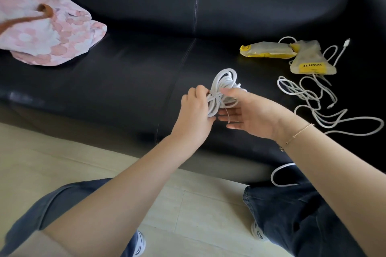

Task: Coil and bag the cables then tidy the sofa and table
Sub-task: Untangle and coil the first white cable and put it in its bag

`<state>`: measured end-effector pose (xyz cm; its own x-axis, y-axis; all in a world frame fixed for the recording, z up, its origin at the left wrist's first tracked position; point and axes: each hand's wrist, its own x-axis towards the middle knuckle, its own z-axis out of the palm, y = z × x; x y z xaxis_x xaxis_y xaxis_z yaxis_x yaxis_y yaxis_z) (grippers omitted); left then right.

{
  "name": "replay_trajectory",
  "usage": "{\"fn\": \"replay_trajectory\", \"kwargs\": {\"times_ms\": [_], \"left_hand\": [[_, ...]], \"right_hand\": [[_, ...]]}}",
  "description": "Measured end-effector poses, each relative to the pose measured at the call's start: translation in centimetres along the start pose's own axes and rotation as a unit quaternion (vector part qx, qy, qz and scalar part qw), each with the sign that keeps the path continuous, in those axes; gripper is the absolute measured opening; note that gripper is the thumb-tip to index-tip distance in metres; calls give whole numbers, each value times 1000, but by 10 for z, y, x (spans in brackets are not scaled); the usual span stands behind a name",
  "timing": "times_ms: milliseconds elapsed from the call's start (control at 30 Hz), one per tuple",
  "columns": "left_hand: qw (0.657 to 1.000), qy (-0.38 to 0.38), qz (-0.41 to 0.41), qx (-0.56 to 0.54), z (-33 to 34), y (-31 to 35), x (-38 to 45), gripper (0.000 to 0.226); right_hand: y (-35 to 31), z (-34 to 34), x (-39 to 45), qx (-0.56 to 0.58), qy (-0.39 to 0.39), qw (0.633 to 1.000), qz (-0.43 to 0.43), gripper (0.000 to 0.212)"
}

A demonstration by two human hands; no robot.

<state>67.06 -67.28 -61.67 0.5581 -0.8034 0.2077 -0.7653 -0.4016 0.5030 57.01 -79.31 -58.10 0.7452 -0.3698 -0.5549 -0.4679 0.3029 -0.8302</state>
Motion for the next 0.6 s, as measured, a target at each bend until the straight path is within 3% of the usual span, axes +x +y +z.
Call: {"fn": "replay_trajectory", "kwargs": {"times_ms": [133, 333, 467, 600], "left_hand": [[996, 40, 51, 57, 5, 3, 3, 40], [990, 43, 97, 93, 10, 3, 5, 49], [989, 29, 112, 91, 16, 1, 4, 49], [996, 19, 84, 23, 16, -2, 9, 37]], "right_hand": [[0, -1, 7, 47, 92, 993, 48, 73], [1, 2, 6, 224, 77, 965, 113, 74], [7, 6, 9, 221, 137, 961, 97, 56], [11, 8, 13, 171, 192, 966, 24, 39]]}}
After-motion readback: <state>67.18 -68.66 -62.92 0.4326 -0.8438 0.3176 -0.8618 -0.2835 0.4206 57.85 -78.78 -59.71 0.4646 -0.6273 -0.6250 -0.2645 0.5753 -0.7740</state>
